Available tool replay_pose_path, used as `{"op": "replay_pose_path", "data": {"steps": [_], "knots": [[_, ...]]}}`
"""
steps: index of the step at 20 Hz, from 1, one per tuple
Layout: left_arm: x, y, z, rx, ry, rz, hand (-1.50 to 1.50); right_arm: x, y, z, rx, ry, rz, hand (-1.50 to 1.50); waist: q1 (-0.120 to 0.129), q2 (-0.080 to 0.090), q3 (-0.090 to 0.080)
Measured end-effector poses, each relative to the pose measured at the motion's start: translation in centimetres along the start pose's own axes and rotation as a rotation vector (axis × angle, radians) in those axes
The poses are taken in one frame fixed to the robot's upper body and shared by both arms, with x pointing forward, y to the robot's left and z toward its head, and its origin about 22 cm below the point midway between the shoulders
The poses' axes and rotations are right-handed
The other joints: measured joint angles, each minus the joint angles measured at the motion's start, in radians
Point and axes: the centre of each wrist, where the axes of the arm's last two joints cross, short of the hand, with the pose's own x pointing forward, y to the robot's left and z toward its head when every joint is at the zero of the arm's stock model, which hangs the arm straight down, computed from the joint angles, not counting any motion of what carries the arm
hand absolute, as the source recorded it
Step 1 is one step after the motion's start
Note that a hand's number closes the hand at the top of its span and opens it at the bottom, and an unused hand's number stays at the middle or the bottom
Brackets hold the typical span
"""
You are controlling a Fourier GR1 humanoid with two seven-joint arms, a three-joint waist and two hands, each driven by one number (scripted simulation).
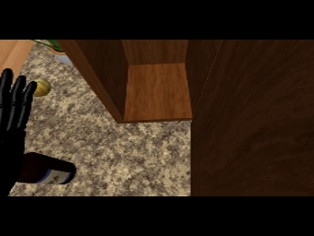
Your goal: Pick up the wine, place it into the cabinet and close the cabinet
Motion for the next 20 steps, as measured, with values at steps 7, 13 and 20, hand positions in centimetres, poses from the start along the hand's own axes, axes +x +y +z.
{"op": "replay_pose_path", "data": {"steps": [7,13,20], "knots": [[1.2,-0.4,0.2,0.073,0.017,-0.042,-1.5,1.4,0.8,2.7,0.053,0.001,-0.066,-1.5,0.04,0.011,-0.009],[4.1,-1.6,1.6,0.238,0.077,0.102,-1.5,2.7,2.1,3.6,0.269,0.039,-0.258,-1.5,0.052,0.01,-0.009],[8.4,-3.7,2.8,0.245,0.172,0.192,-1.5,5.0,1.5,3.8,0.335,0.067,-0.31,-1.5,0.049,0.011,-0.009]]}}
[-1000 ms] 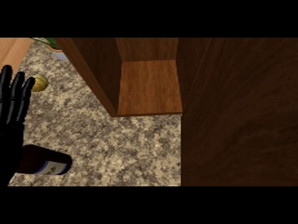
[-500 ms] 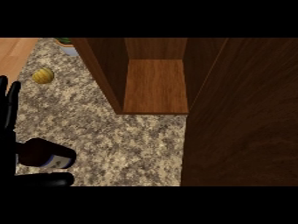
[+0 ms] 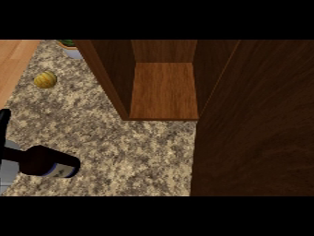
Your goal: Pick up the wine, place it into the cabinet and close the cabinet
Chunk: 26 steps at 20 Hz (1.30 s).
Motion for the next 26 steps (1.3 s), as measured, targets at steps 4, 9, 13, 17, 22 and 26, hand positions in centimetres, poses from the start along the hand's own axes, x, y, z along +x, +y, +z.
{"op": "replay_pose_path", "data": {"steps": [4,9,13,17,22,26], "knots": [[0.6,-1.0,0.0,-0.022,0.061,0.029,-1.5,0.1,-0.1,0.0,0.0,0.009,0.0,-1.5,0.001,-0.001,0.001],[1.4,-1.5,-0.3,-0.035,0.099,0.018,-1.5,0.3,0.2,-0.5,0.0,0.019,-0.011,-1.5,0.011,-0.006,0.002],[1.5,-2.1,-1.1,-0.046,0.122,0.002,-1.5,0.5,0.3,-0.9,0.0,0.026,-0.009,-1.5,0.017,-0.008,0.003],[2.0,-1.9,-1.8,-0.033,0.122,-0.038,-1.5,0.5,0.4,-0.9,-0.01,0.027,-0.014,-1.5,0.025,-0.013,0.003],[2.8,-1.7,-2.6,-0.016,0.101,-0.08,-1.5,0.7,0.6,-1.2,-0.011,0.03,-0.016,-1.5,0.035,-0.018,0.003],[3.6,-1.4,-3.2,0.003,0.089,-0.128,-1.5,0.8,0.7,-1.2,-0.005,0.038,-0.009,-1.5,0.034,-0.018,0.002]]}}
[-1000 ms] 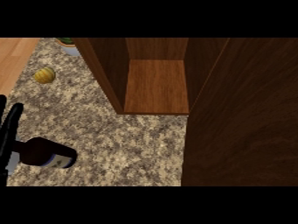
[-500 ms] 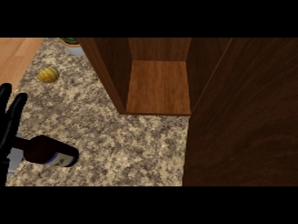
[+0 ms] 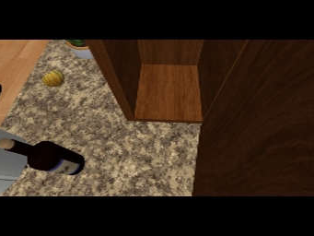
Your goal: Pick up the wine, place it into the cabinet and close the cabinet
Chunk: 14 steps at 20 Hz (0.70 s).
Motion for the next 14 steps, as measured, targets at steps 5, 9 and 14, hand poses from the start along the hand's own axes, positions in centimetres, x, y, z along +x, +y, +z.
{"op": "replay_pose_path", "data": {"steps": [5,9,14], "knots": [[1.1,0.1,-0.5,0.006,-0.02,-0.041,-1.5,0.3,0.1,-0.6,-0.013,-0.012,0.0,-1.5,-0.002,0.003,-0.001],[2.0,0.3,-0.8,0.016,-0.042,-0.063,-1.5,0.6,0.2,-0.8,-0.031,-0.008,0.002,-1.5,-0.004,0.002,-0.001],[2.7,0.8,-1.1,0.041,-0.046,-0.095,-1.5,0.9,0.3,-1.2,-0.049,-0.002,0.008,-1.5,-0.004,0.004,-0.002]]}}
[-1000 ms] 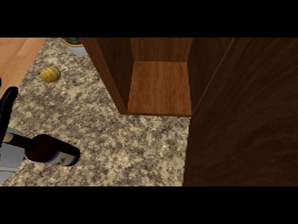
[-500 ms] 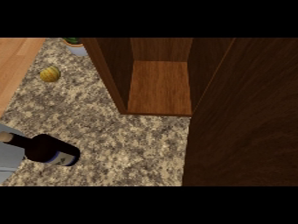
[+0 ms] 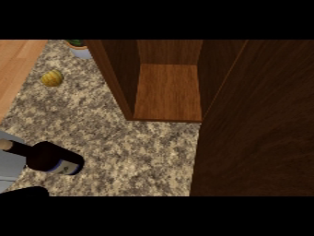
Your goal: Pick up the wine, place it into the cabinet and close the cabinet
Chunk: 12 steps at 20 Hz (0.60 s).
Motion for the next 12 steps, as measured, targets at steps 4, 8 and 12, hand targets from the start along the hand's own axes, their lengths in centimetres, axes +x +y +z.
{"op": "replay_pose_path", "data": {"steps": [4,8,12], "knots": [[0.74,0.24,-0.31,0.013,-0.01,-0.021,-1.5,-0.01,0.18,0.02,-0.002,0.012,0.001,-1.5,-0.007,0.003,0.0],[0.45,0.38,-0.31,0.024,0.011,-0.026,-1.5,0.24,0.41,-0.24,-0.011,0.014,0.002,-1.5,-0.013,0.007,-0.001],[0.14,0.85,-0.41,0.049,0.025,-0.035,-1.5,0.51,0.1,-0.34,-0.029,0.007,0.029,-1.5,-0.019,0.01,-0.002]]}}
